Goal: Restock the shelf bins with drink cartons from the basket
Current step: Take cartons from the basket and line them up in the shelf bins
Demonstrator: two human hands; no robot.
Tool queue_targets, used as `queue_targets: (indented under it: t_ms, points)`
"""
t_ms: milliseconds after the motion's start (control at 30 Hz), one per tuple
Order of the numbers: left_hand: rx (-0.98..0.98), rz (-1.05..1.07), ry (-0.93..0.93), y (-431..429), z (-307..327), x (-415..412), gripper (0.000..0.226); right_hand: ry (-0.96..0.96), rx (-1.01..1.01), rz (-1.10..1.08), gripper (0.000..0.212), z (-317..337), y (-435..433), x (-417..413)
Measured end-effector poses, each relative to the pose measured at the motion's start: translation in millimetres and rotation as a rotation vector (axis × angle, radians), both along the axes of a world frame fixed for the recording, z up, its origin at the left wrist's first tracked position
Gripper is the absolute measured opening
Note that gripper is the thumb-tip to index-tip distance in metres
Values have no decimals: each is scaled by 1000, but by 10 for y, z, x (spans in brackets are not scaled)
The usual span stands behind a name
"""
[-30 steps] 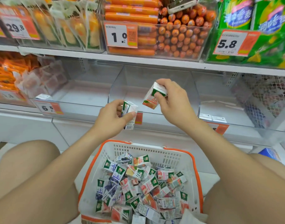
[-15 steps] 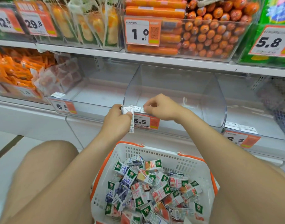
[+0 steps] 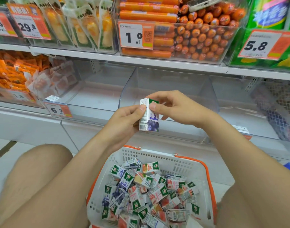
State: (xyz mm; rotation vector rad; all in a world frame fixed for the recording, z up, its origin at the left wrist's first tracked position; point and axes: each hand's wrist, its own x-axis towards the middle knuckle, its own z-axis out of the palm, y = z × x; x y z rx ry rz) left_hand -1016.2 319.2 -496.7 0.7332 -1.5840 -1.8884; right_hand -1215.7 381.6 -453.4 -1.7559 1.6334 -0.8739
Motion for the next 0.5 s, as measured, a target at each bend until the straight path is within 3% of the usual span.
queue_targets:
  t_ms: [233,367,500]
  points:
    - [-24,0,-9,411,16,-484,34,-28,14,-190,25,22,601,-448]
    - [-322,-48,-142,690,41,-877,30,73,-44,-273,17,109,1023,-761]
    - [-684,28,-221,949,-46,-1305,24,140,-148,-511,20,208,1424,-1226]
